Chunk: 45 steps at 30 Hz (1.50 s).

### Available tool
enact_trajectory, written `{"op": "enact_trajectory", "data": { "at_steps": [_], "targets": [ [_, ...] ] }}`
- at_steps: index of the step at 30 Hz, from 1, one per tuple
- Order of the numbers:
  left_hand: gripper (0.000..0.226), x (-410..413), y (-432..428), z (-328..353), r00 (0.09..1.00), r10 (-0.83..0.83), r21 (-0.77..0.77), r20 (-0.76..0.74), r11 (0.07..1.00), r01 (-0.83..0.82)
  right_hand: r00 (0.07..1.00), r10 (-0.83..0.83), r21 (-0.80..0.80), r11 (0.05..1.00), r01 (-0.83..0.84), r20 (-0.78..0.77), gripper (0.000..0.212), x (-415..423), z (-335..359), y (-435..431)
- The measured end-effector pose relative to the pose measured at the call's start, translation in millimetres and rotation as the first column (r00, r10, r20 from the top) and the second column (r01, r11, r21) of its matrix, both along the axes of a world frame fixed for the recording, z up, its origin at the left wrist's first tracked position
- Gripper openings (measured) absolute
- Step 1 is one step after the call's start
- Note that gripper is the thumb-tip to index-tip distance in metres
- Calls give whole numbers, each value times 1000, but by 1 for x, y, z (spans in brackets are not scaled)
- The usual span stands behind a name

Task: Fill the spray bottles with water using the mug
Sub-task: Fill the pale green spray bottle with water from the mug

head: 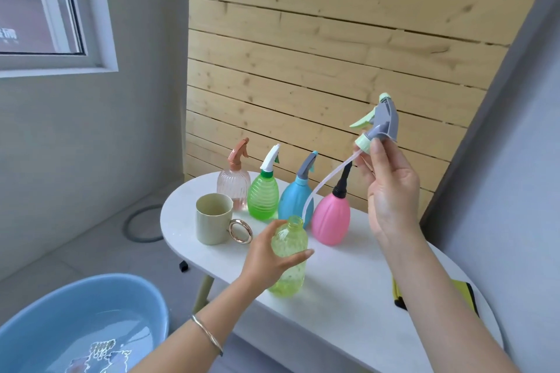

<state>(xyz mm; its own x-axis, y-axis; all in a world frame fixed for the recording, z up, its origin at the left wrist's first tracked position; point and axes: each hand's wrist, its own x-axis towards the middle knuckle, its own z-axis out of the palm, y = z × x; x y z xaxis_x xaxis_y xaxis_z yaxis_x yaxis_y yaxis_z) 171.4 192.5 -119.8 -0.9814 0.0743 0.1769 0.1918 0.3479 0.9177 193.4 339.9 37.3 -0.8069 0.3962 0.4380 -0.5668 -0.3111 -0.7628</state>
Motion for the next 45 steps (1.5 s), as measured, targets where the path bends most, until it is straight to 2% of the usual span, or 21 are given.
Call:
{"op": "enact_trajectory", "data": {
  "at_steps": [9,14,18,22,25,28,32,39,43,45],
  "targets": [
    [78,-2,0,2,1000,-21,-13,-11,1000,21,999,2,-65,998,-4,-36,14,0,10,-3],
    [78,-1,1,1,999,-35,-10,-5,999,35,999,39,-7,999,-39,-24,19,-3,2,-3],
    [79,0,2,1,999,-50,-9,-2,999,50,993,71,120,989,-83,97,21,-12,-31,-6],
    [74,-1,1,-3,998,-61,-22,-18,998,61,929,160,389,874,-291,334,21,-16,-75,-9],
    [63,-3,2,-5,997,-71,-29,-11,997,71,887,218,410,824,-391,408,22,-14,-91,-9],
    [59,-5,3,-6,997,-72,-13,-13,997,72,874,249,402,812,-423,417,23,-16,-93,-8],
    [70,-8,2,-15,997,-77,8,-31,997,77,885,230,474,774,-419,406,31,-18,-93,-11],
    [63,-11,1,-15,994,-84,29,-68,996,86,901,166,594,702,-393,401,22,-21,-91,-5],
    [65,-10,2,-17,993,-89,35,-73,995,92,906,121,697,600,-392,405,19,-24,-86,-7],
    [67,-10,2,-17,993,-90,41,-70,995,93,906,111,708,588,-392,409,18,-24,-84,-5]
  ]
}}
